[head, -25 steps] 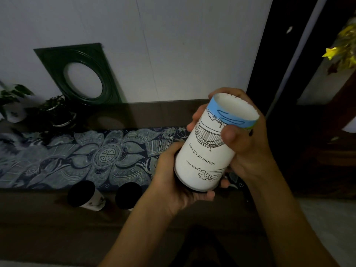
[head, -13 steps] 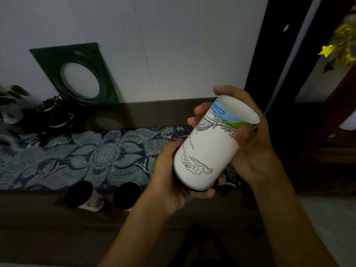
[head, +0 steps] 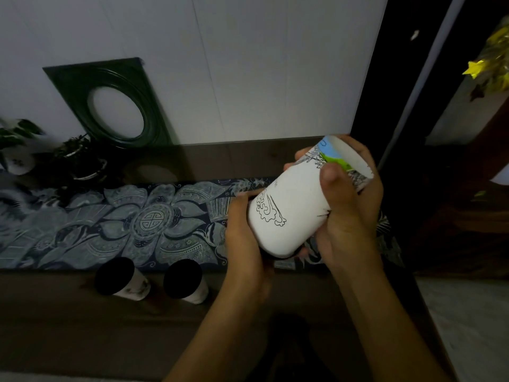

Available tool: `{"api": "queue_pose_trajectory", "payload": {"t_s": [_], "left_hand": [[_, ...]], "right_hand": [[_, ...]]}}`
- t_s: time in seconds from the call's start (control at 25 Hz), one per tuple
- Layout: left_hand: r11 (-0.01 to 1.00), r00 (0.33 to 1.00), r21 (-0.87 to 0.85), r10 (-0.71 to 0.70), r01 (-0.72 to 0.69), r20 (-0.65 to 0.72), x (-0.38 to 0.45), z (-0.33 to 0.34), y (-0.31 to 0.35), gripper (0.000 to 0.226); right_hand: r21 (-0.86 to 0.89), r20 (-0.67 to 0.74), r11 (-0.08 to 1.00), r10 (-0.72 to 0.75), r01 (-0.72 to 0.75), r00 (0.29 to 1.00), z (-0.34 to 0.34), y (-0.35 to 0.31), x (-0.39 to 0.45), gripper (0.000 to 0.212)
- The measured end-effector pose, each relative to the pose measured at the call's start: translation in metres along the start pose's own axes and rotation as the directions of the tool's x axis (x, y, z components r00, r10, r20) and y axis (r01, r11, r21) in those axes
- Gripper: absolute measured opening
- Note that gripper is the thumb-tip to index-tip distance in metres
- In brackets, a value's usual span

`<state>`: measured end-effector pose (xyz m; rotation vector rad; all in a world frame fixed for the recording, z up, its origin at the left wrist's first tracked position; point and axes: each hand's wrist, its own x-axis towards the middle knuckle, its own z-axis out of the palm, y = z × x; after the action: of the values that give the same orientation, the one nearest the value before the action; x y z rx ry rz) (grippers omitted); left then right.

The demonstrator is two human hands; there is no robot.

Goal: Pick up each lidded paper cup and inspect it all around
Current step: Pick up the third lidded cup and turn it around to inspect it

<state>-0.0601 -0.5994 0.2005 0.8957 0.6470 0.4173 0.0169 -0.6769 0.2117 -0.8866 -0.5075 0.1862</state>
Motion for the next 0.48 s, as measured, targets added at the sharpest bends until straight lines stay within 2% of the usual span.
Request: {"api": "queue_pose_trajectory", "payload": {"t_s": [0.08, 0.16, 0.24, 0.28, 0.32, 0.4, 0.48], "left_hand": [[0.985, 0.978, 0.022, -0.17, 0.169, 0.124, -0.001, -0.004, 0.006, 0.05], [0.933, 0.893, 0.09, -0.359, 0.348, 0.272, -0.001, -0.005, 0.013, 0.053], [0.887, 0.817, 0.122, -0.459, 0.446, 0.348, -0.001, -0.006, 0.016, 0.056], [0.877, 0.802, 0.123, -0.475, 0.464, 0.363, -0.002, -0.006, 0.017, 0.058], [0.878, 0.801, 0.125, -0.473, 0.462, 0.367, -0.003, -0.004, 0.017, 0.057], [0.916, 0.873, 0.099, -0.4, 0.388, 0.28, -0.002, 0.0, 0.013, 0.052], [0.985, 0.979, -0.002, -0.171, 0.172, 0.112, 0.002, 0.004, 0.005, 0.048]], "right_hand": [[-0.014, 0.135, 1.0, 0.004, -0.002, 0.991, -0.005, -0.008, 0.006, 0.069], [-0.002, 0.321, 1.0, 0.024, -0.024, 0.947, -0.011, -0.02, 0.015, 0.075], [-0.012, 0.439, 0.999, 0.033, -0.031, 0.898, -0.014, -0.026, 0.02, 0.076], [-0.029, 0.45, 0.999, 0.031, -0.02, 0.893, -0.014, -0.026, 0.021, 0.073], [-0.039, 0.431, 0.999, 0.021, -0.005, 0.902, -0.013, -0.025, 0.021, 0.069], [-0.018, 0.343, 1.0, 0.0, 0.007, 0.939, -0.009, -0.021, 0.017, 0.061], [0.057, 0.209, 0.998, -0.015, 0.003, 0.978, -0.004, -0.014, 0.014, 0.061]]}}
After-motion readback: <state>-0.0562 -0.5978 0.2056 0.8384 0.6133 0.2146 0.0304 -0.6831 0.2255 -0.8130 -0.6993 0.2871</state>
